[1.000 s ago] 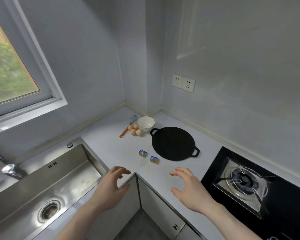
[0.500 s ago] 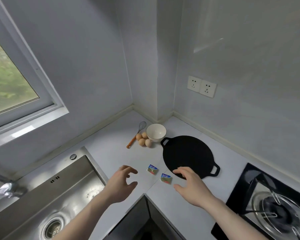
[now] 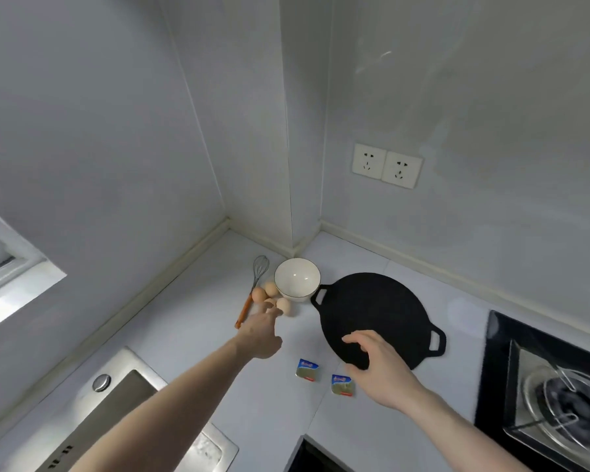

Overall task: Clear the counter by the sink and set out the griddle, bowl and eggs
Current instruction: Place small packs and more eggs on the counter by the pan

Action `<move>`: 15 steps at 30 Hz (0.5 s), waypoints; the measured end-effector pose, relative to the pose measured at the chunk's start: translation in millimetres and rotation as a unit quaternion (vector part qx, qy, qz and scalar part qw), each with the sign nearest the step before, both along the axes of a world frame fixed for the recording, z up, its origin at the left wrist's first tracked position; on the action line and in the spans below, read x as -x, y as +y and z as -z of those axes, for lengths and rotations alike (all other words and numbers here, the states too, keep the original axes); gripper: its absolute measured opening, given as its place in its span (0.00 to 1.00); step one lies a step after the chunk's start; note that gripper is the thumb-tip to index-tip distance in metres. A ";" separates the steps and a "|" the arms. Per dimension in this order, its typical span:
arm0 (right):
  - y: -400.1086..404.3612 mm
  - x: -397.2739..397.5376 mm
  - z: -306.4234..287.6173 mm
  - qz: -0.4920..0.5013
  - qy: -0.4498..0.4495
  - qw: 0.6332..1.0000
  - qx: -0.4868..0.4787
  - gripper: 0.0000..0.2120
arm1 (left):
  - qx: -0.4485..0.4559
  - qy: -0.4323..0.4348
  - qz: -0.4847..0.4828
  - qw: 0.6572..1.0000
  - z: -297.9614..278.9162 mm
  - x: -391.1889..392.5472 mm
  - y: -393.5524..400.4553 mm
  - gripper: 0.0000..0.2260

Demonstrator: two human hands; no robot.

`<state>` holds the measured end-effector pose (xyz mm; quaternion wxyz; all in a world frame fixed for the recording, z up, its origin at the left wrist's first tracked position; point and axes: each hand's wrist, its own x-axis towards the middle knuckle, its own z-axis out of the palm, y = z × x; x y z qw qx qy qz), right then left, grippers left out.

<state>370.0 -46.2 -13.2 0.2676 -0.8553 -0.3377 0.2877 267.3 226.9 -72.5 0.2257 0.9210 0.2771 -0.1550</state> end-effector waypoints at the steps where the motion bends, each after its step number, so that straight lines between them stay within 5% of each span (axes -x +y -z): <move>1: 2.6 2.2 1.4 0.003 0.001 1.000 0.002 0.23 | 0.005 0.018 0.010 1.000 4.6 -6.1 2.5 0.31; 9: 11.0 5.9 17.7 0.016 -0.001 0.999 0.046 0.23 | 0.051 0.064 0.031 0.996 32.5 -34.7 13.3 0.39; 15: 28.1 -1.9 23.4 -0.007 -0.005 0.997 0.078 0.23 | 0.067 -0.011 0.023 0.997 46.8 -29.3 11.7 0.33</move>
